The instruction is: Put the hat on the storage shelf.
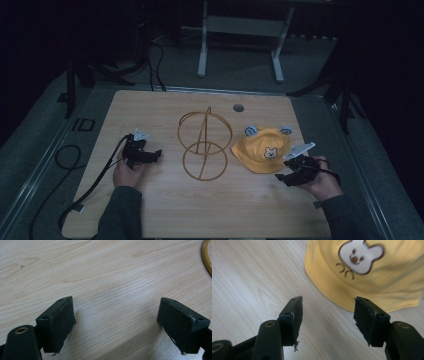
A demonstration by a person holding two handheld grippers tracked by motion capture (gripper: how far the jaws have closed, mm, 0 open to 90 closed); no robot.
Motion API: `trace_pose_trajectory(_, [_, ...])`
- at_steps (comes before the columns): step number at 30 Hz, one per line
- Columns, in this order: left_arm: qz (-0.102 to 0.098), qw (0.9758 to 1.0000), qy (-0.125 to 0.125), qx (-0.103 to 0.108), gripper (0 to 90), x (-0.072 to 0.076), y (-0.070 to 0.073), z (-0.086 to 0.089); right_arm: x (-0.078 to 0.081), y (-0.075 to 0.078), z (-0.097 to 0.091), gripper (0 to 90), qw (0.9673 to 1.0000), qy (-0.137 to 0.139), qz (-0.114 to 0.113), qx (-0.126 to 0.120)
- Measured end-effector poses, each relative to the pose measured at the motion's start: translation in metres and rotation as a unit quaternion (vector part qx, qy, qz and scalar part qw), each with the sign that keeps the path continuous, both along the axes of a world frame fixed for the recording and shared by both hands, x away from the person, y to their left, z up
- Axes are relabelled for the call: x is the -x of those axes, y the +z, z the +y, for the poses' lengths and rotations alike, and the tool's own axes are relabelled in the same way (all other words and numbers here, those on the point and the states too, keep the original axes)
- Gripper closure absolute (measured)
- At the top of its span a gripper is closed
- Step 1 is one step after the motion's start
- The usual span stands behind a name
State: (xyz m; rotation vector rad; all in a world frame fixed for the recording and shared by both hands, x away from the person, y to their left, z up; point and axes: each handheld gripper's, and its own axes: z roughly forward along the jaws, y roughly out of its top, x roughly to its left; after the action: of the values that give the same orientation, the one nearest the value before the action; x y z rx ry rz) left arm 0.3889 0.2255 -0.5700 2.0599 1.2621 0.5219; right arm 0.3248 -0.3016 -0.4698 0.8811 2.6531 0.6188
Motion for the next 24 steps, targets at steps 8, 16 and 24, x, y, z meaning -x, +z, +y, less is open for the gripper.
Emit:
trace_pose_trajectory(8, [0.0, 1.0, 0.0, 0.0, 14.3, 0.0, 0.0, 0.0, -0.011, 0.017, -0.003, 40.5, 0.9999, 0.006, -0.005, -0.014])
trace_pose_trajectory(16, [0.0, 1.0, 0.0, 0.0, 14.3, 0.0, 0.0, 0.0, -0.017, 0.029, 0.001, 41.2, 0.9995, 0.029, -0.005, 0.01])
trace_pose_trajectory(24, [0.0, 1.0, -0.001, 0.0, 14.3, 0.0, 0.0, 0.0, -0.024, 0.045, 0.012, 42.2, 0.9988, 0.044, -0.015, 0.016])
